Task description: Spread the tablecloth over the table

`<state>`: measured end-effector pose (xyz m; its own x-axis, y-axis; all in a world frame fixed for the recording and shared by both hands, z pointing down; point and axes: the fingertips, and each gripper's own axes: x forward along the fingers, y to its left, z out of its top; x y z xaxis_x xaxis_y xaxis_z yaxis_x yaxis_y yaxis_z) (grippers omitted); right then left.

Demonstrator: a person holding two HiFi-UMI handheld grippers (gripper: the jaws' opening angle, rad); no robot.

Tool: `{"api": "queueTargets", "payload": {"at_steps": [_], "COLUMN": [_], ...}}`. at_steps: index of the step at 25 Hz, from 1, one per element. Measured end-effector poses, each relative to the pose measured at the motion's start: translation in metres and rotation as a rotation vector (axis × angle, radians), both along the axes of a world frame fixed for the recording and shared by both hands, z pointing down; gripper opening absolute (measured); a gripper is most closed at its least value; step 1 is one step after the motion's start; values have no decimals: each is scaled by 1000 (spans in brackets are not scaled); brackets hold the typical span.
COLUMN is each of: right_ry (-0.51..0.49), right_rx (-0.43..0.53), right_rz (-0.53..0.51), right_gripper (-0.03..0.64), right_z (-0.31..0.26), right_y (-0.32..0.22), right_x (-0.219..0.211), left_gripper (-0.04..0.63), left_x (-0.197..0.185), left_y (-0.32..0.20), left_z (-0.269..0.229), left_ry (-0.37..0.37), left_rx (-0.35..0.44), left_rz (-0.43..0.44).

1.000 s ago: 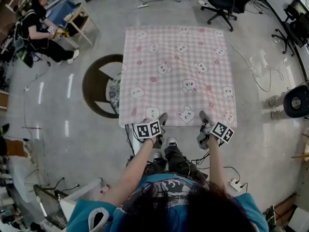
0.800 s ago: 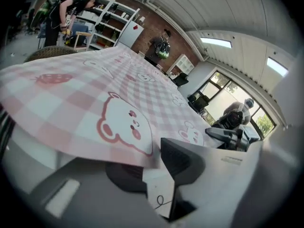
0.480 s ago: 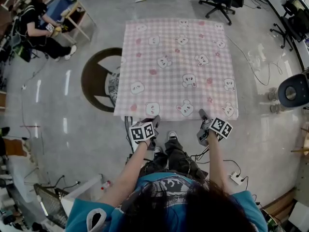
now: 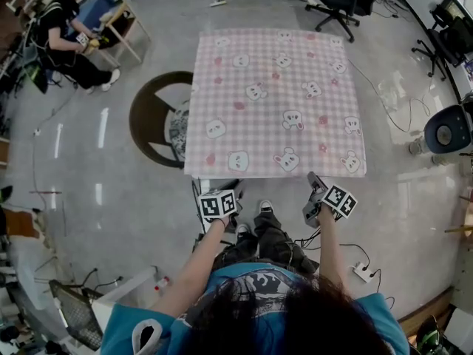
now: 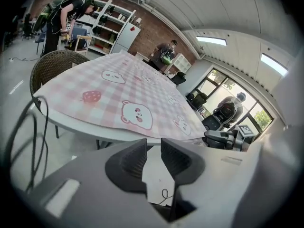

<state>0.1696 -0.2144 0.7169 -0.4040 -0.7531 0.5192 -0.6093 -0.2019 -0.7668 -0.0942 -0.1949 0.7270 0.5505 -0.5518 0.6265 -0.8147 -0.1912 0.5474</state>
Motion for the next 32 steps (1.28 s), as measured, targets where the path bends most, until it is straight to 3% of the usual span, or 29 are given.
{"api": "queueTargets", "payload": {"at_steps": [8, 14, 22, 27, 32], "right_ry": [0, 5, 40, 105, 168], "right_rx": [117, 239, 418, 501, 559], "right_rz": [-28, -114, -222, -282, -360], "right_gripper": [113, 103, 103, 103, 103], "right_z": [-43, -98, -178, -211, -236], "right_y": [9, 16, 33, 54, 67], "right_x": [-20, -54, -98, -121, -147], "left_gripper": [115, 120, 108, 95, 95], "left_x": [-12, -16, -18, -30, -35], "left_y": [-15, -6, 11, 32, 44], "left_z": [-48, -91, -171, -206, -229], "left_ry": [13, 23, 124, 171, 167], "left_rx": [153, 277, 460, 552, 600], "left_rz": [39, 138, 167, 169, 219]}}
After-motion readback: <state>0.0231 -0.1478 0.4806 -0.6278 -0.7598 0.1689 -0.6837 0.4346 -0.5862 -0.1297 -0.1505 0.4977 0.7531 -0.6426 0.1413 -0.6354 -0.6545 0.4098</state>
